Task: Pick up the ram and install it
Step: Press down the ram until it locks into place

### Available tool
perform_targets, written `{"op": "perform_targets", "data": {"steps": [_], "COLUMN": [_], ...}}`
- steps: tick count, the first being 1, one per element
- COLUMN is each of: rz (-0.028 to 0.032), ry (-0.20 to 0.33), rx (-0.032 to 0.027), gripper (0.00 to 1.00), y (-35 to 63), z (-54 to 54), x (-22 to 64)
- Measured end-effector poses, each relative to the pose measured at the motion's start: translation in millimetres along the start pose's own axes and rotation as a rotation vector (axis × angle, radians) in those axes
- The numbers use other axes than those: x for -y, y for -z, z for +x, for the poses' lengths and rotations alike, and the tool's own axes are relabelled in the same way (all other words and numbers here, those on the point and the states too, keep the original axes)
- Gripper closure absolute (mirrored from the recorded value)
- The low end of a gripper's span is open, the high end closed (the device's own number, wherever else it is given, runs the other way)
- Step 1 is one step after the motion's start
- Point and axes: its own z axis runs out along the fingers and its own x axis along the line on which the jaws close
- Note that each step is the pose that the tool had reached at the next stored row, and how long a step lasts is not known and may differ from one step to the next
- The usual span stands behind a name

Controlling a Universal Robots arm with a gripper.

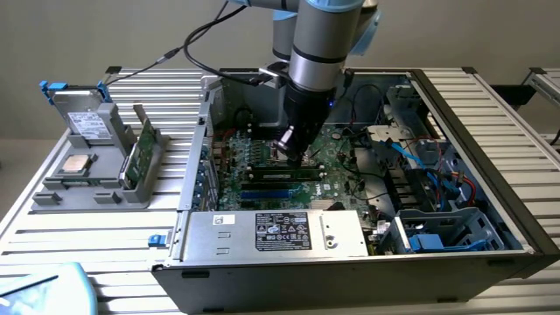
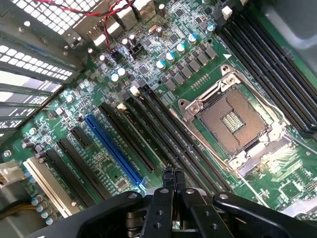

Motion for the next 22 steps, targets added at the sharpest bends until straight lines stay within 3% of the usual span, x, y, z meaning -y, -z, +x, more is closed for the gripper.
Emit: {"op": "perform_targets", "data": {"steps": [12, 22], "rz": [-0.0087, -0.0163], "ry": [-0.112, -0.174], "rx": [0.0021, 0.0021], "gripper": [0.89, 0.89], "y": [5.8, 6.0], "z": [0.5, 0.6], "x": [-0.3, -0.4]}}
